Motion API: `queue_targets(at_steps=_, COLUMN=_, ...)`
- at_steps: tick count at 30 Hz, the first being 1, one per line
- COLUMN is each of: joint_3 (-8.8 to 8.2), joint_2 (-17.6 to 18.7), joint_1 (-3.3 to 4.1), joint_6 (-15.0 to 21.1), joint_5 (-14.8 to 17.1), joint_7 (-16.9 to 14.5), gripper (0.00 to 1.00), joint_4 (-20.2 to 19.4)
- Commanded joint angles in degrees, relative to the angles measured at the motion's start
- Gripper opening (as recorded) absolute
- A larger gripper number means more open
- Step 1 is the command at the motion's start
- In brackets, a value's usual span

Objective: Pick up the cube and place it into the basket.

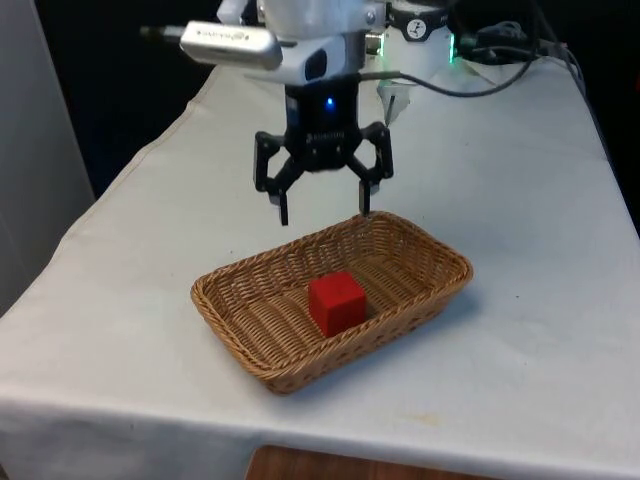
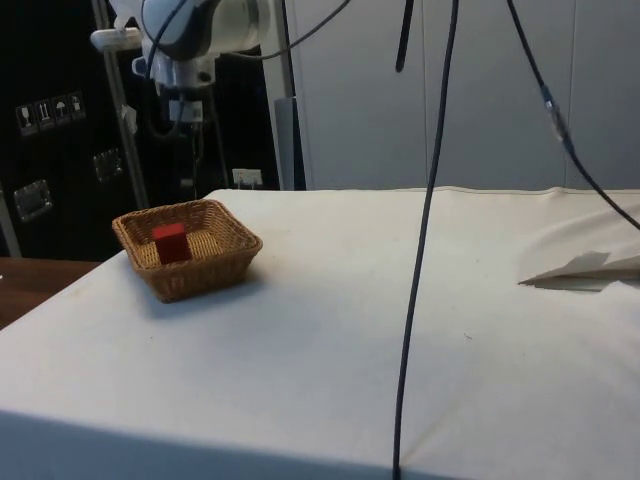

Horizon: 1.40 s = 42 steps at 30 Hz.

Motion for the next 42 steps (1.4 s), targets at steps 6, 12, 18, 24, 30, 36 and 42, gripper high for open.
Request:
queue_targets(at_steps=6, joint_3=-0.17, joint_2=-3.61, joint_1=0.34, joint_6=1.26, joint_5=-0.11, joint_7=-0.74, gripper=1.0, joint_4=-4.24)
queue_targets(at_steps=12, joint_3=-0.11, joint_2=-6.99, joint_1=0.34, joint_6=1.78, joint_5=-0.06, joint_7=-1.49, gripper=1.0, joint_4=-7.73)
queue_targets(at_steps=18, joint_3=-0.06, joint_2=-9.74, joint_1=0.34, joint_6=2.52, joint_5=0.0, joint_7=-2.06, gripper=1.0, joint_4=-10.89)
queue_targets(at_steps=24, joint_3=0.06, joint_2=-11.52, joint_1=0.23, joint_6=2.29, joint_5=0.0, joint_7=-2.29, gripper=1.0, joint_4=-12.72)
queue_targets(at_steps=30, joint_3=0.0, joint_2=-15.99, joint_1=0.46, joint_6=4.64, joint_5=0.0, joint_7=-3.21, gripper=1.0, joint_4=-18.05)
queue_targets(at_steps=36, joint_3=0.0, joint_2=-18.39, joint_1=0.46, joint_6=5.56, joint_5=0.0, joint_7=-3.61, gripper=1.0, joint_4=-20.91)
queue_targets(at_steps=42, joint_3=-0.06, joint_2=-21.54, joint_1=0.4, joint_6=6.59, joint_5=-0.06, joint_7=-4.13, gripper=1.0, joint_4=-24.35)
